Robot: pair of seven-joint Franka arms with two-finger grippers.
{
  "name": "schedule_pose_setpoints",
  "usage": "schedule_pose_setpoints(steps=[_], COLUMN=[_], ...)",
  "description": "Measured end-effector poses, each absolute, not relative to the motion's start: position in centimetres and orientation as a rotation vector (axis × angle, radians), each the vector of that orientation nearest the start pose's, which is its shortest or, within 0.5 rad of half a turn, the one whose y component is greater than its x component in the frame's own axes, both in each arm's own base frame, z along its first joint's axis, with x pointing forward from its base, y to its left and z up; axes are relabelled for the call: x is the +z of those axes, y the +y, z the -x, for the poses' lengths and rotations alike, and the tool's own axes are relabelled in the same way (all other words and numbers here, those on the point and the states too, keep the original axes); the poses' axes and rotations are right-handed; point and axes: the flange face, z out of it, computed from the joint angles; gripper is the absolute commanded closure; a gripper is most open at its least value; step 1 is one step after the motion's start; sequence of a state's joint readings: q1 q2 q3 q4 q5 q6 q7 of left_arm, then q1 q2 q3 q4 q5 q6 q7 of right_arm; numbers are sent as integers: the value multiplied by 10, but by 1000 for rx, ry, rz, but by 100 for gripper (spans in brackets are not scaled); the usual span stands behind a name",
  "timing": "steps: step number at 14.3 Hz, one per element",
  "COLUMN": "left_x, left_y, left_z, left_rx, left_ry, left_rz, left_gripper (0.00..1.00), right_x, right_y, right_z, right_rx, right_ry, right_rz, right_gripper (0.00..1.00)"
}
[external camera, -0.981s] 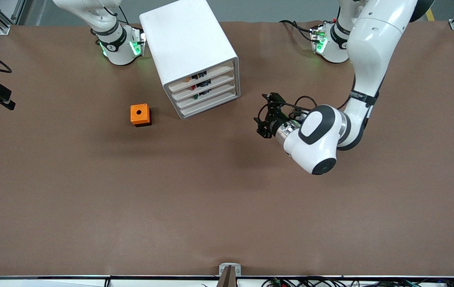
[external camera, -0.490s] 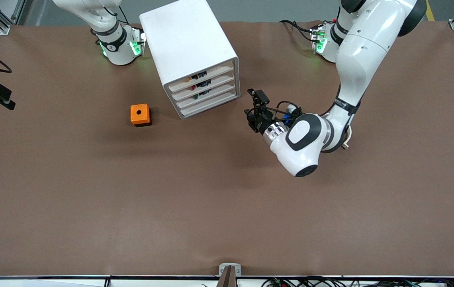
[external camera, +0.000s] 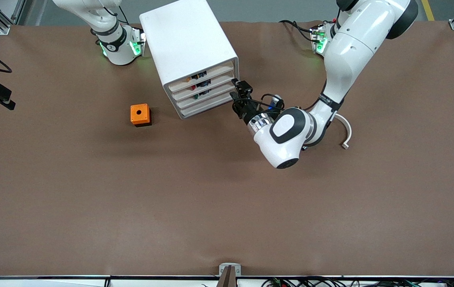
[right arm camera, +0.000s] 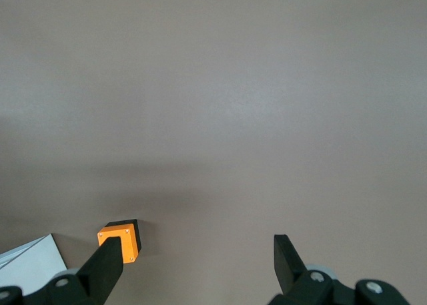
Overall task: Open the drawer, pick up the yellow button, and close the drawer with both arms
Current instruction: 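Grasp the lowest drawer's front edge with the left gripper, then pull the drawer out of the cabinet with the left gripper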
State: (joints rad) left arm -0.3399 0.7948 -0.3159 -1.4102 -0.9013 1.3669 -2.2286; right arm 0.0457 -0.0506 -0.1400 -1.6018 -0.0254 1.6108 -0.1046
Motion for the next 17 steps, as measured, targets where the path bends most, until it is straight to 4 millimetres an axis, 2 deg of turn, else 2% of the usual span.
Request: schedule_pose_setpoints(steps=[8,10,17], left_x=[264,261,243], left_y=[-484,-490,-503], left_z=[-451,-444,-421], left_rx=[1533,1524,1496], left_ry=[-1542,-1532,-1491], left_rz=[1315,1317,1300], left_gripper=[40,40,51], right_x=[641,641,640], right_y=[-56,-56,-56], right_z=[-540,-540,-539], right_rx=[-90,-89,-77], right_ry=[-17,-18,-19], right_rz=[3164,3164,3164], right_gripper=[0,0,0])
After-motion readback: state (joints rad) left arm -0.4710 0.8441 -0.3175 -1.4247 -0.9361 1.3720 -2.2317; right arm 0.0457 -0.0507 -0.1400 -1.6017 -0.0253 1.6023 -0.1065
